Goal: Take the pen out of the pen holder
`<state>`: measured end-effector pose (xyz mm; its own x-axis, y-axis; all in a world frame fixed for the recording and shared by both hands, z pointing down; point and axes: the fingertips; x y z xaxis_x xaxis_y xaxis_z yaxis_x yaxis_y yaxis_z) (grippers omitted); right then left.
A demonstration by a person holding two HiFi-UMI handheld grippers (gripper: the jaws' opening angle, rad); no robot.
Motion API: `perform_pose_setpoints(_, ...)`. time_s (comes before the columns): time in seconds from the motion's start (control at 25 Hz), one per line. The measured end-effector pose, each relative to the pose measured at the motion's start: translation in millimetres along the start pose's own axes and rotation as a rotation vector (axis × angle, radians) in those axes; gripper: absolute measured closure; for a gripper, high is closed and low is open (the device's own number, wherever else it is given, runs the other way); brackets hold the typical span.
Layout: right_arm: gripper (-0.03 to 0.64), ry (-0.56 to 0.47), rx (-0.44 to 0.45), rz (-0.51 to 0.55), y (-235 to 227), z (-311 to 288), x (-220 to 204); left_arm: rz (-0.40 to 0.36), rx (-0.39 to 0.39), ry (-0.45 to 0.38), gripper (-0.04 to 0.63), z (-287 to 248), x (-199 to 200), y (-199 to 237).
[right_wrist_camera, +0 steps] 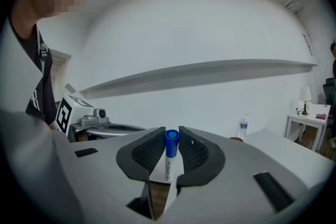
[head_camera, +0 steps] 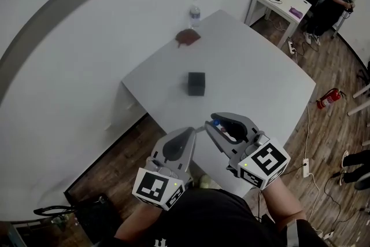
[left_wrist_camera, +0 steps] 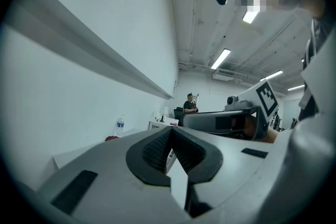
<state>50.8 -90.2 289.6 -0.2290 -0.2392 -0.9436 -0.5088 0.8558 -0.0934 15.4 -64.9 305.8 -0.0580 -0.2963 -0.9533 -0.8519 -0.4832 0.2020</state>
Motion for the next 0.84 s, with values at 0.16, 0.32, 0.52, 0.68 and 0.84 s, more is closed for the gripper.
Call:
perform_pose_setpoints(0.16, 0.532, -0.006, 0.005, -0.003, 2.9, 4.5, 2.8, -0.007, 0.005, -0.004, 0.589, 1.4, 3.6, -3.1)
perform_pose_setpoints(0.32, 0.532, -0.003, 0.015, -0.002, 4.8, 3.6, 3.2, -0.008, 0.011, -0.006, 0.589, 1.4, 5.4, -1.3)
perform_pose_setpoints(0.52, 0.532, -0.003, 0.024, -0.008, 5.0, 2.6, 3.6, -0.009, 0.014, -0.004, 0.589, 0.3, 5.9, -2.0)
perform_pose_setpoints(0.68, 0.532, -0.002, 0.027, -0.011, 5.7, 3.3, 4.5, -0.012, 0.017, -0.004, 0.589, 0.7, 7.6, -2.5)
perform_pose_setpoints(0.84, 0.532, -0.003, 0.028, -0.014, 4.2, 1.7, 3.6, -0.013, 0.018, -0.004, 0.589, -1.4, 6.6, -0.7)
Point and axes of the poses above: the fingertips, and each gripper's own axes: z backward along the fingers, y to its left, x out of its top, and after that the axes turned 9 degrees about y, right-handed
